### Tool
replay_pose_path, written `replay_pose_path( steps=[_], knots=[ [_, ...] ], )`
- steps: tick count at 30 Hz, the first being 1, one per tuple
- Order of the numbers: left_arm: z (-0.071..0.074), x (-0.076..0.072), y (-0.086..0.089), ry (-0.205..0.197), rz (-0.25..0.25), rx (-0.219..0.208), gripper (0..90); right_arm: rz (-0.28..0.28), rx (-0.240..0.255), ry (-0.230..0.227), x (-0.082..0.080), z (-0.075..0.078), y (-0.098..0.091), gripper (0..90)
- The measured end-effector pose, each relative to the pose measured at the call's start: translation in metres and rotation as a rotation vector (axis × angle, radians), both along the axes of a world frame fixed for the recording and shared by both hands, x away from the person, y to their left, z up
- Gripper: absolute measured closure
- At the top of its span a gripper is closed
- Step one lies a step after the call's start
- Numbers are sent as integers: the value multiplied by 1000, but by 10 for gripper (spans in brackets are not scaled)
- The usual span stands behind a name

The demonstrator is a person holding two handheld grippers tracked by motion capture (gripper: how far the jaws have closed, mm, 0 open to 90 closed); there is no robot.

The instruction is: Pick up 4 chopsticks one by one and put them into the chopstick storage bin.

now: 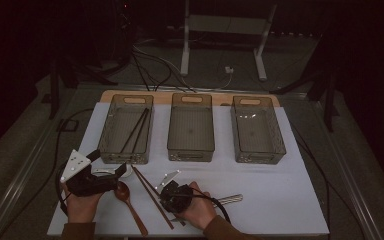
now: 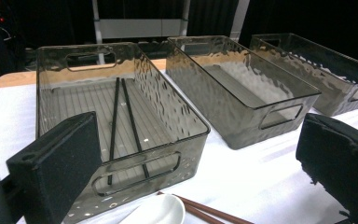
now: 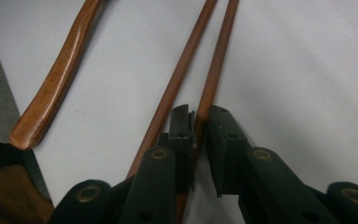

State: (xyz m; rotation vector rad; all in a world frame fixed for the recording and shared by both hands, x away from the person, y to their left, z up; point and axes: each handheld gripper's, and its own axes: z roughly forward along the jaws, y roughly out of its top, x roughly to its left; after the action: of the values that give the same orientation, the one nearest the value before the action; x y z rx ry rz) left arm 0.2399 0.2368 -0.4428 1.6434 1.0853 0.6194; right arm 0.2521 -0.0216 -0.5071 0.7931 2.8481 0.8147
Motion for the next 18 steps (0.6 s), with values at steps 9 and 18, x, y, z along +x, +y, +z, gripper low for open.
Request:
replay_pose_path(
  steps=[9, 18],
  knots=[
    [0, 0, -1, 0, -4, 4, 10, -46, -3, 0, -2, 0, 2, 816],
    [-1, 0, 0, 1, -2, 1, 10, -90, 17, 8, -2, 0, 0, 838]
  ],
)
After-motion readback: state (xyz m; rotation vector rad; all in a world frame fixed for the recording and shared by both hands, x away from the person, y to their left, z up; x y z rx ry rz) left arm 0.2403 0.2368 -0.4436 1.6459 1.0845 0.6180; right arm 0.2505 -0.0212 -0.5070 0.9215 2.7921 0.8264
